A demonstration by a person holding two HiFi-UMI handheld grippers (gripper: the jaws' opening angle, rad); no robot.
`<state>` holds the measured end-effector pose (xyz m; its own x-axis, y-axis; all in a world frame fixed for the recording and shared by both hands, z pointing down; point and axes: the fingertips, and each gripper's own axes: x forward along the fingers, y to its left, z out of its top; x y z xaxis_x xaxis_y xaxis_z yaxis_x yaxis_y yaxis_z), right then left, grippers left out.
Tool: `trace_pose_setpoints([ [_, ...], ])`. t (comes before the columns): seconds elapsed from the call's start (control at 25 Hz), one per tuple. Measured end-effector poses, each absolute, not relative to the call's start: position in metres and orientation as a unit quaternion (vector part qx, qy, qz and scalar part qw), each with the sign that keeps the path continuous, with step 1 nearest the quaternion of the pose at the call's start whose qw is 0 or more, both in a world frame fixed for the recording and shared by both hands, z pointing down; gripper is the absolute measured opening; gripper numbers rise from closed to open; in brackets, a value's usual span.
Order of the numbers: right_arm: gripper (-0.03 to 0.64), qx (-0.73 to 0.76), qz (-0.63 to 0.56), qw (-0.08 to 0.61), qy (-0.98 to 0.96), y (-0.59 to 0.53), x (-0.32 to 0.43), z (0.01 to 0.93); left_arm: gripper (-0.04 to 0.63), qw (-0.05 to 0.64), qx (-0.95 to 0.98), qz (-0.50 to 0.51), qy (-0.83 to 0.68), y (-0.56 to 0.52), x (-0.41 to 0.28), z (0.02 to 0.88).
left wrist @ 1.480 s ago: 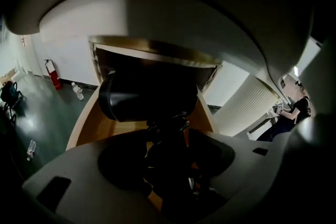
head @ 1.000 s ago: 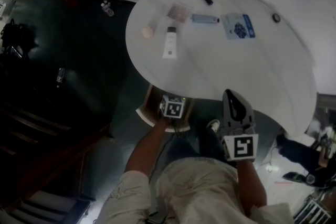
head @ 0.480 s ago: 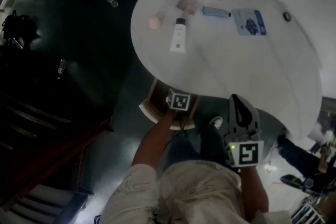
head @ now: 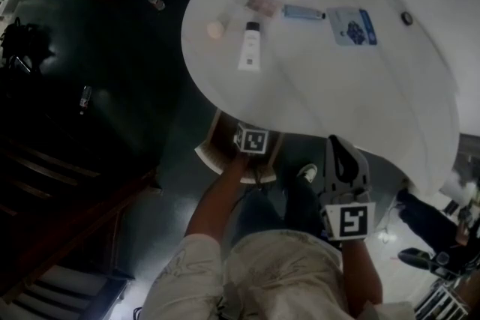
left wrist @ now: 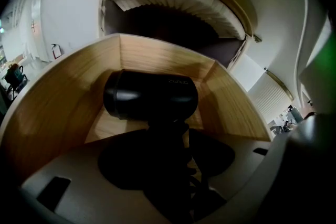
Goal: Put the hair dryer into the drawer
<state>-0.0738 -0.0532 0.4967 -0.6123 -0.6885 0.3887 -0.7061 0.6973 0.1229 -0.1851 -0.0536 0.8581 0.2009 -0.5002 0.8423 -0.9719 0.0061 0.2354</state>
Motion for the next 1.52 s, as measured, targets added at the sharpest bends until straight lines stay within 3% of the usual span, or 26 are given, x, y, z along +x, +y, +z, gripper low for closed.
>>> trace_pose_setpoints([
  [0.8, 0.003, 0.374, 0.022, 0.148, -0.915, -0.053, -0.089, 0.466, 0.262, 0.399, 0.665, 0.253, -0.578, -0.049, -0.187, 0.779],
  [1.24, 0.003, 0.371, 0.020, 0.110, -0.922, -0.058, -0.078, 0.438, 0.262, 0.429, 0.649, 0.246, -0.578, -0.027, -0.182, 0.738],
  [1.52, 0.003, 0.365, 0.022, 0.095, -0.926, -0.067, -0.062, 0.428, 0.262, 0.398, 0.642, 0.231, -0.612, -0.026, -0.185, 0.691],
])
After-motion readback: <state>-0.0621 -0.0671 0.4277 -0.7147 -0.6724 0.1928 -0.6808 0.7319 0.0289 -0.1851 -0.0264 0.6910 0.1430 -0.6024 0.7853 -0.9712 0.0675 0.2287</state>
